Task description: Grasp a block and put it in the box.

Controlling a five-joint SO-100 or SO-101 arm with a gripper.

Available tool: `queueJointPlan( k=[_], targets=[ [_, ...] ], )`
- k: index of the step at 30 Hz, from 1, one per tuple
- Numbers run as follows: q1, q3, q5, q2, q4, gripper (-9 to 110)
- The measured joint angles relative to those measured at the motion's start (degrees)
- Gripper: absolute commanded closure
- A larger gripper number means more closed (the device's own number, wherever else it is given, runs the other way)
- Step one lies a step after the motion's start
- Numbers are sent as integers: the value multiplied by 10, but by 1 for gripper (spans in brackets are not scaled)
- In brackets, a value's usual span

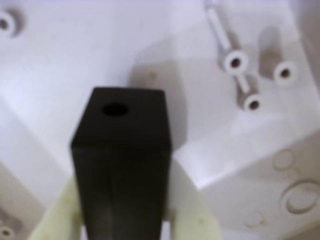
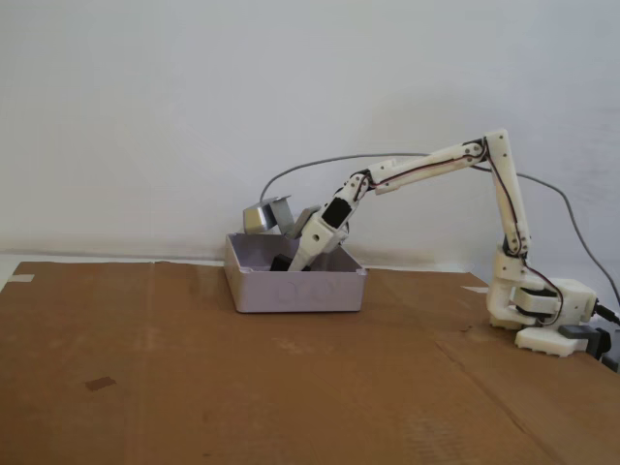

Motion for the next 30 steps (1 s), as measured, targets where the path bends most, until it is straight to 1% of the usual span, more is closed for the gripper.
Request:
queueJointPlan(
  k=[5,7,13,17,30],
  targets=[
    [0,0,0,0,0,101],
    [0,0,0,0,0,99],
    [0,0,0,0,0,79],
    [0,0,0,0,-4,71],
    [0,0,0,0,-4,69]
  ],
)
